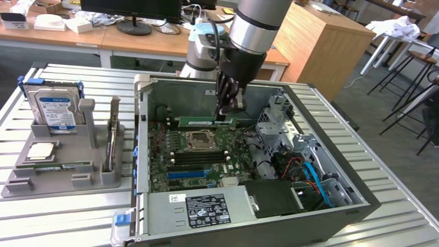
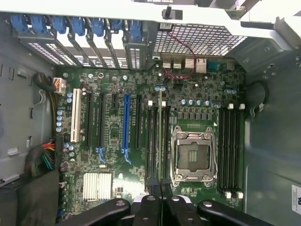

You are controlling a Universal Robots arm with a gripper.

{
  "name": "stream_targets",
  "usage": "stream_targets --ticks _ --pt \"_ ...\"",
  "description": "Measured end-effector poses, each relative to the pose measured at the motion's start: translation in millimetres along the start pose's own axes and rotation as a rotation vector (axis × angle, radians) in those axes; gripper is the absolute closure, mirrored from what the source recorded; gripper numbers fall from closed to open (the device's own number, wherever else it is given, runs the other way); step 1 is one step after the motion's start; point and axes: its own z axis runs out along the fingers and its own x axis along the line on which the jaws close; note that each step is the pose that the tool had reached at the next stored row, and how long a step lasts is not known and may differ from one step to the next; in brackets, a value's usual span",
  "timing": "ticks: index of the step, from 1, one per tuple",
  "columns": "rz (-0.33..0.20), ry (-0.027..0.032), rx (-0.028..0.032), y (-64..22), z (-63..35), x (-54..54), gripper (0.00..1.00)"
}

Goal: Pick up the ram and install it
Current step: 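Pick up the ram and move it above insertion slot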

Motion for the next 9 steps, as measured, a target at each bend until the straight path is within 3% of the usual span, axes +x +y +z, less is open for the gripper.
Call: stream_targets --ticks 9 --pt "0.000 -0.0001 0.0015 -0.6 10.0 0.5 0.89"
